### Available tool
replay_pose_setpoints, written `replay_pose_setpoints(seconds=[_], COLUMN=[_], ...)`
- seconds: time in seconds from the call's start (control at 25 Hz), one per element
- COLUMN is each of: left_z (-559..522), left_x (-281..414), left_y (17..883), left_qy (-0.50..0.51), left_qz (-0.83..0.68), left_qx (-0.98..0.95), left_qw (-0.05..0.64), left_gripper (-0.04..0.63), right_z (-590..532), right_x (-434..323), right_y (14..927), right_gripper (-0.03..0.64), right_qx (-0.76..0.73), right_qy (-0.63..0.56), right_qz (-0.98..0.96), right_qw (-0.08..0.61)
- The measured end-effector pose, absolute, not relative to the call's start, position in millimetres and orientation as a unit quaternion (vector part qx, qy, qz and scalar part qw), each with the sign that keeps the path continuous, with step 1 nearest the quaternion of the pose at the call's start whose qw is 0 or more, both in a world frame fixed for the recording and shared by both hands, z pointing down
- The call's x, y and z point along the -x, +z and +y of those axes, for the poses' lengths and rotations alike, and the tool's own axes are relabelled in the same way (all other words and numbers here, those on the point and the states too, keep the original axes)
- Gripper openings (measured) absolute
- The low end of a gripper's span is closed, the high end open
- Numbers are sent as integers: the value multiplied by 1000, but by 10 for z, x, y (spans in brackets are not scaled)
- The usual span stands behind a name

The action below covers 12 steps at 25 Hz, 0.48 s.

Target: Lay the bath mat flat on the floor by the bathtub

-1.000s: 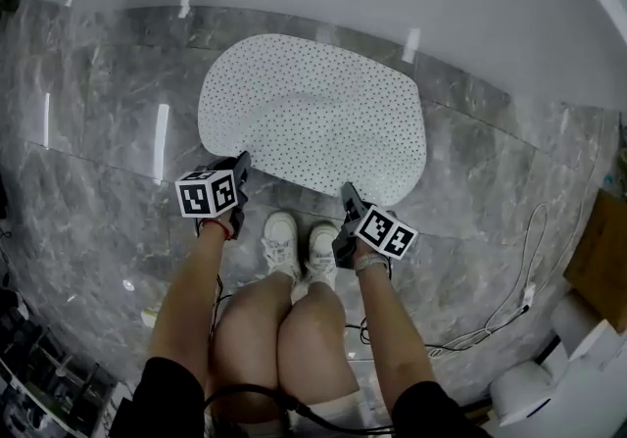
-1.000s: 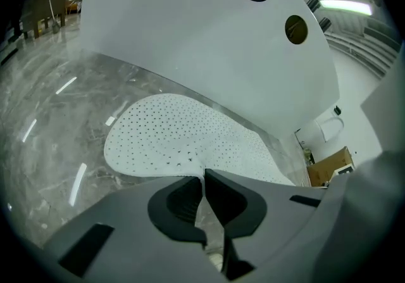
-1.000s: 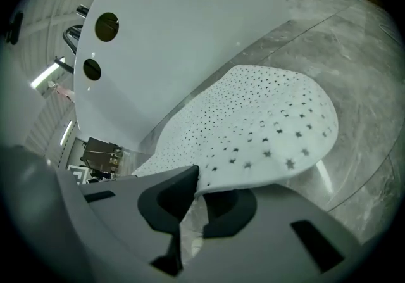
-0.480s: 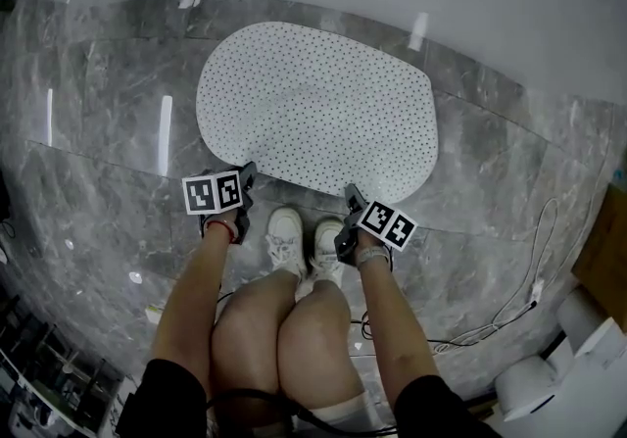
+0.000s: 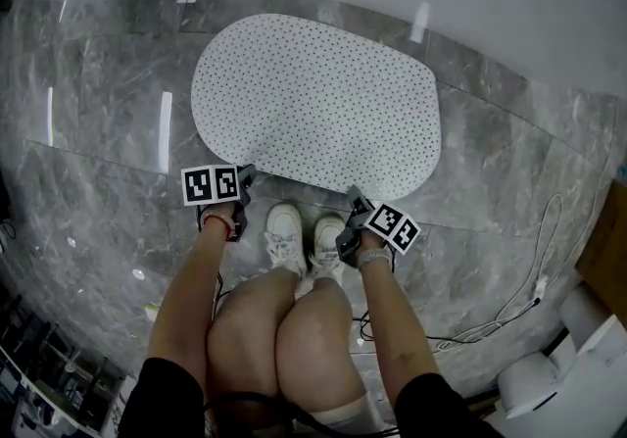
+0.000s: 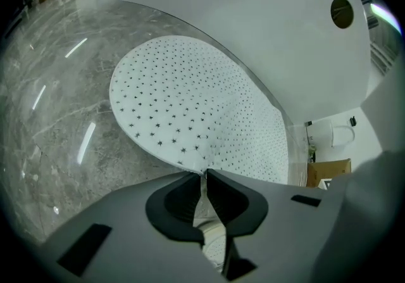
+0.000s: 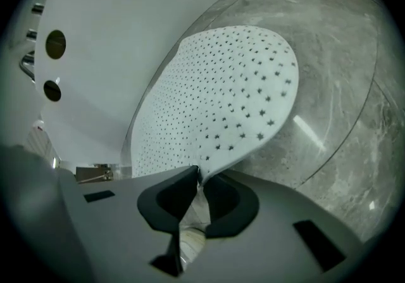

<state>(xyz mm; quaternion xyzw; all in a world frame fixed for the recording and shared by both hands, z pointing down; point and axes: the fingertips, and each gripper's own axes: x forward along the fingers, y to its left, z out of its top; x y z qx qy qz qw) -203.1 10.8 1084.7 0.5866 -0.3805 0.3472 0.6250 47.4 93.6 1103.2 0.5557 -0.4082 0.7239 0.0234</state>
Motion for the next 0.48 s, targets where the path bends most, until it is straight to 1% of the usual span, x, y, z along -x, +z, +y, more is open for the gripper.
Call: replay_pose_setpoints(seconds=[0.2, 0.32, 0.48], left_z=[143, 166, 184], left_x=[2051, 2053, 2065], left_y=[10890, 10903, 10922], left_qy=[352, 357, 363], left_qz=[-379, -376, -377], left_qx=[-583, -583, -581], left_qw=[627, 625, 623], left_gripper=[37, 37, 35], right_z=[875, 989, 1037], right_x=[-873, -1126, -1417], right_y=[11047, 11131, 11136], right_gripper=[47, 61, 32], right_qx=[-610, -635, -666], right_qy=[704, 699, 682], right_qz=[-347, -309, -274], right_qw=[-108, -113, -128])
